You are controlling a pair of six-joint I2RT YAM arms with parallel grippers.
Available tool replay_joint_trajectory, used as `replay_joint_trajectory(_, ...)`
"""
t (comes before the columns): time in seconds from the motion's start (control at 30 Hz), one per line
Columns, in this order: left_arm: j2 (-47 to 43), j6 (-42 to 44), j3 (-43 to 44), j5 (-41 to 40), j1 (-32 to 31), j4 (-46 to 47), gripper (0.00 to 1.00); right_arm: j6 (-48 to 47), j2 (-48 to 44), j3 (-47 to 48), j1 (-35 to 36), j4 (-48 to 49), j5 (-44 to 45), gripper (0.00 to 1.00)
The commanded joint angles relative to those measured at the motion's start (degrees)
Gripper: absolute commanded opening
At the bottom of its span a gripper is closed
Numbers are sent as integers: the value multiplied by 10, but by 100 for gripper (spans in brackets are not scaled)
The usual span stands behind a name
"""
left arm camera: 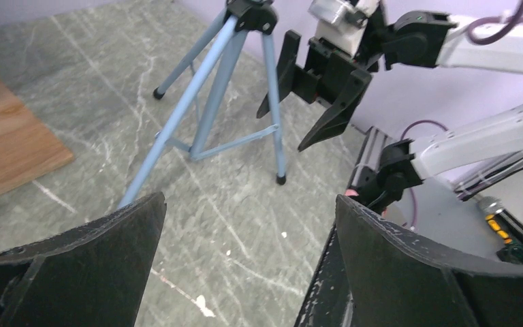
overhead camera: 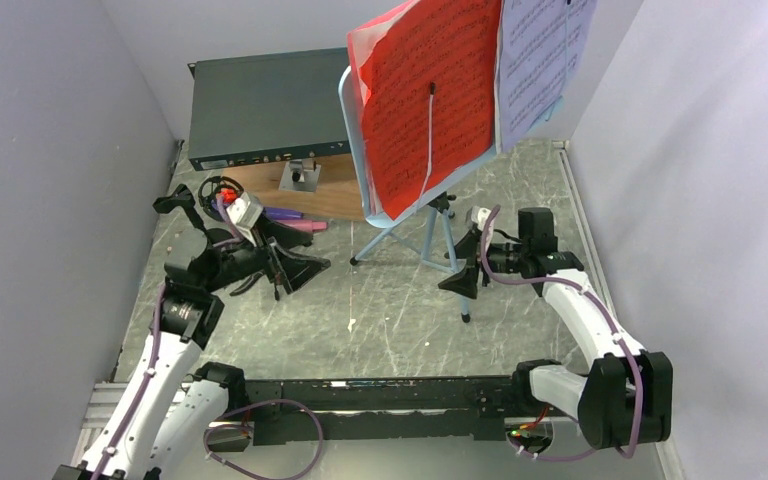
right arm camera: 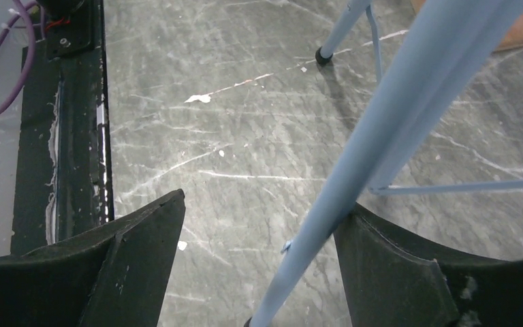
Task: Pack up the instrument practice props
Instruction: Move the music stand to the center of the board.
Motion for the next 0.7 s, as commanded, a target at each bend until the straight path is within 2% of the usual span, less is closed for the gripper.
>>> replay_joint_trajectory(0.0, -29, -124, -8, 41, 3, 121, 99, -49, -27, 21, -29, -49, -39, 81)
replay_joint_trajectory(0.13, -37, -254, -2, 53, 3, 226, 99, -2, -29, 7, -33, -6, -31, 80)
replay_joint_trajectory(0.23, -41, -296, 21, 52, 3, 236, 98, 34, -24, -1, -24, 31, -9, 76)
replay_joint_trajectory(0.4, -45, -186, 48, 13, 3, 79, 95, 107, -20, -14, -3, 116, 37, 63)
replay_joint_trajectory(0.53, -28, -151, 0, -2, -1, 93, 87, 152, -10, -16, 17, 173, 68, 49)
replay_joint_trajectory(0.67, 13, -128, -37, -36, -28, 134, 80, 186, 1, -9, 33, 203, 104, 31)
